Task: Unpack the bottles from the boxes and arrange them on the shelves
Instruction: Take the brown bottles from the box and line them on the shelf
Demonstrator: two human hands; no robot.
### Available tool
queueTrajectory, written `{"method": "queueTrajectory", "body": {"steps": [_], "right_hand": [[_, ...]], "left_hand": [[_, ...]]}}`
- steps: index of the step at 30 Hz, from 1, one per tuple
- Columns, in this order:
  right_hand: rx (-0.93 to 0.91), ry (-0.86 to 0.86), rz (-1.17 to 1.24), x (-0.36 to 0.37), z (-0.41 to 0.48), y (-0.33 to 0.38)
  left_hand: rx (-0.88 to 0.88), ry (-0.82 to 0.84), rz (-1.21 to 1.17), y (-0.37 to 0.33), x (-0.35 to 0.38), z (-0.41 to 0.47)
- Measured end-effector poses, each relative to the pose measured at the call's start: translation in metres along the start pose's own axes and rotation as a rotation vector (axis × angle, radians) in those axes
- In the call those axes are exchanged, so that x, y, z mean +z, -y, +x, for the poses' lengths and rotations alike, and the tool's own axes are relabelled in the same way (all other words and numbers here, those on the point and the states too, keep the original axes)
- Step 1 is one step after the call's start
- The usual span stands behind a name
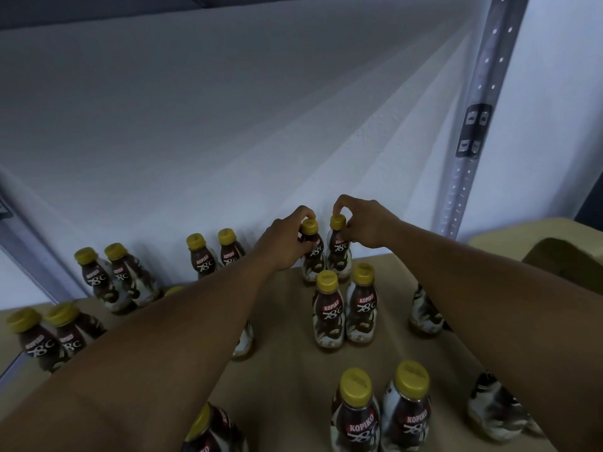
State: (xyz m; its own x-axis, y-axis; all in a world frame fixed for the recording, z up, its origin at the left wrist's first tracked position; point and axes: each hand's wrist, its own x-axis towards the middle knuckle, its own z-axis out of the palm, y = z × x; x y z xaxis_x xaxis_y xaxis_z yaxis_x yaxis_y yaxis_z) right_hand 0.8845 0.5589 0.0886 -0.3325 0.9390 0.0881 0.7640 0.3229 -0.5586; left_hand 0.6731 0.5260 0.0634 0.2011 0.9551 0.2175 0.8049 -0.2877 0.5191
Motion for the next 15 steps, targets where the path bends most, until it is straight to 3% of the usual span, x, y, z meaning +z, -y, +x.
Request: {"method": "queueTrajectory", "body": {"steps": [15], "right_hand": [[0.015,0.004,-0.004,0.0024,0.0002,-0.0022]], "left_hand": [[-0.006,0.027,-0.008,0.0023,-0.0028,0.0009]]}}
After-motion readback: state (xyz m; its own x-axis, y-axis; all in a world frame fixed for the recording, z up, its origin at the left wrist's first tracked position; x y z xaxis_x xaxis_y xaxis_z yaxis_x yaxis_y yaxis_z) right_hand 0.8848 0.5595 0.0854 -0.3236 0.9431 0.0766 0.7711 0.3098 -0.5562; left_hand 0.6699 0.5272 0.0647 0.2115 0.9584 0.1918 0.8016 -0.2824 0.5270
